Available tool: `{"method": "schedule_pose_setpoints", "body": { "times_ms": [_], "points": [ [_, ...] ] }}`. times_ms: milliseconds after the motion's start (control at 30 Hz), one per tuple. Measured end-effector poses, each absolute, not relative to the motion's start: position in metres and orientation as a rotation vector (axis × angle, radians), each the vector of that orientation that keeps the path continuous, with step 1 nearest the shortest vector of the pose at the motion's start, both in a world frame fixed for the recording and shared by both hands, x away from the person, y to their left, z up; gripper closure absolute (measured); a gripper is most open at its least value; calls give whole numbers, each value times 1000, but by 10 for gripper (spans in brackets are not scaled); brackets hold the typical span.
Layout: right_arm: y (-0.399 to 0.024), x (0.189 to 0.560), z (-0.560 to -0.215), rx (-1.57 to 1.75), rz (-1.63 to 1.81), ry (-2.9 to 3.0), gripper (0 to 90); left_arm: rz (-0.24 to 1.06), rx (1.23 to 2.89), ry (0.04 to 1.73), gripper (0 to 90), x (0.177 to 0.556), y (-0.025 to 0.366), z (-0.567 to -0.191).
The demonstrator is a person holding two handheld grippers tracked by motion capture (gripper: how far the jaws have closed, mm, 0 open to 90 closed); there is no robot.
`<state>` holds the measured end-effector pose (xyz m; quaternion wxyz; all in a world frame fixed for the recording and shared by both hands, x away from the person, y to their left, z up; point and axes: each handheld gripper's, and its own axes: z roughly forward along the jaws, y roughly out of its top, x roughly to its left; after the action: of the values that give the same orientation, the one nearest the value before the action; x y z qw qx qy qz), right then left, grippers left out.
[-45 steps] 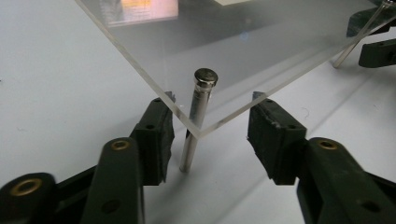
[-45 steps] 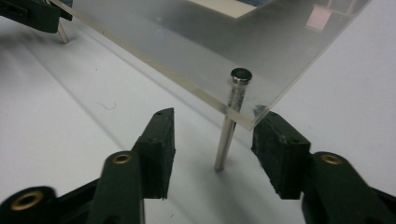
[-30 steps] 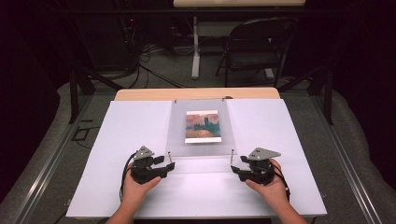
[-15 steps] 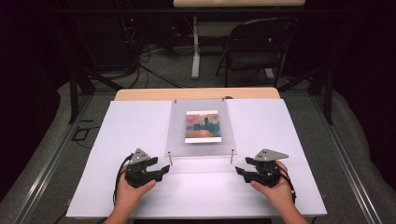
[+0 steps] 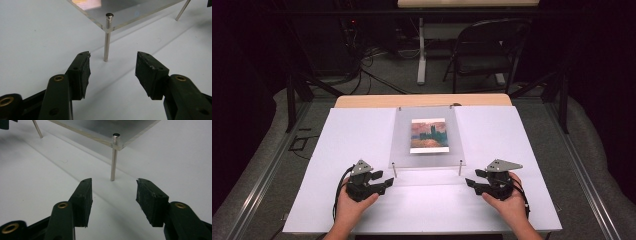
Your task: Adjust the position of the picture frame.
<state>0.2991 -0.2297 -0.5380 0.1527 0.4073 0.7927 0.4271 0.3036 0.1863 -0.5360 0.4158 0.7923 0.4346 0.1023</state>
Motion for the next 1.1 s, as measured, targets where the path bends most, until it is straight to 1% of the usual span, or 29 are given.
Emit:
{"method": "schedule_pose_setpoints", "body": {
  "times_ms": [100,300,533,600,700,800,900,1100],
  "points": [
    [-230,298,-536,1170,1216,2273,462,256,1990,1094,454,302,186,-535],
    [-232,298,-530,1209,1205,2248,430,280,1972,1111,452,300,191,-524],
    [-239,301,-518,1233,1224,2234,407,301,1931,1158,410,306,200,-511],
    [-241,302,-515,1248,1227,2235,401,310,1936,1165,400,310,202,-507],
    [-247,306,-511,1271,1232,2227,383,288,1922,1166,390,315,202,-500],
    [-250,312,-508,1296,1222,2232,365,306,1929,1153,384,321,200,-494],
    [-253,320,-504,1312,1205,2229,363,323,1934,1137,376,330,197,-489],
    [-253,337,-498,1323,1198,2241,389,276,1929,1139,368,351,196,-484]
  ]
}}
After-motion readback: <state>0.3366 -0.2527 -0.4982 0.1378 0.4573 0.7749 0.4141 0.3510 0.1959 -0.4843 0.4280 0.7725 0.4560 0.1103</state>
